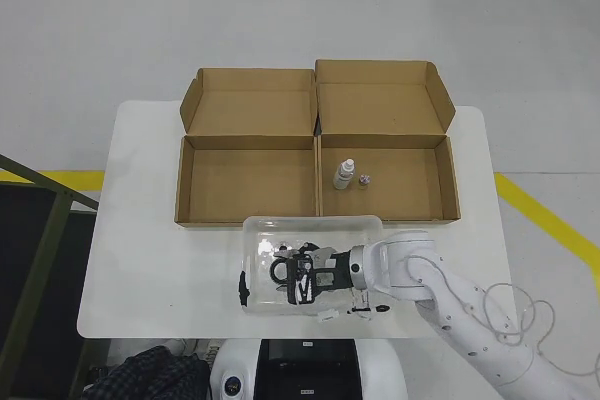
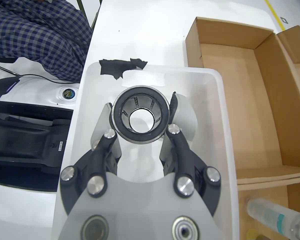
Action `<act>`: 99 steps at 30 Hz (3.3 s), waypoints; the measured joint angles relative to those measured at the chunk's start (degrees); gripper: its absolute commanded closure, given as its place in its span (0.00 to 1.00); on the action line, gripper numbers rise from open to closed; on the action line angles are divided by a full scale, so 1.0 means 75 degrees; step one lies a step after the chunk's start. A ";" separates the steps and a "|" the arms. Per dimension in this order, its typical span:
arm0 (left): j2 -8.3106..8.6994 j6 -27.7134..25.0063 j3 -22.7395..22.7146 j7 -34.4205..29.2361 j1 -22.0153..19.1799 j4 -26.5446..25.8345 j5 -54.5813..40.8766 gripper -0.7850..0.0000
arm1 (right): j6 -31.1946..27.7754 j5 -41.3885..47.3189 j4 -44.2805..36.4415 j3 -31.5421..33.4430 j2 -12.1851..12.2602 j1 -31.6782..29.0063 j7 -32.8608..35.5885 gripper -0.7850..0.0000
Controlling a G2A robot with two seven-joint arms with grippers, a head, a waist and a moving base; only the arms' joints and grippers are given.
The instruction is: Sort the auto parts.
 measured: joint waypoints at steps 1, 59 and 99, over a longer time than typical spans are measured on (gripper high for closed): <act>0.0000 0.0000 0.0000 0.0000 0.0000 0.0000 0.0000 0.00 | -0.0017 0.0055 -0.0085 0.0084 0.0019 -0.0023 -0.0008 1.00; 0.0000 0.0000 0.0000 0.0000 0.0000 0.0000 0.0000 0.00 | 0.0408 0.1924 -0.0668 0.2689 0.0509 0.0072 -0.0535 1.00; 0.0000 0.0000 0.0000 0.0000 0.0000 0.0000 0.0000 0.00 | 0.2327 0.1585 0.2803 -0.0385 -0.0391 0.2268 -0.0209 1.00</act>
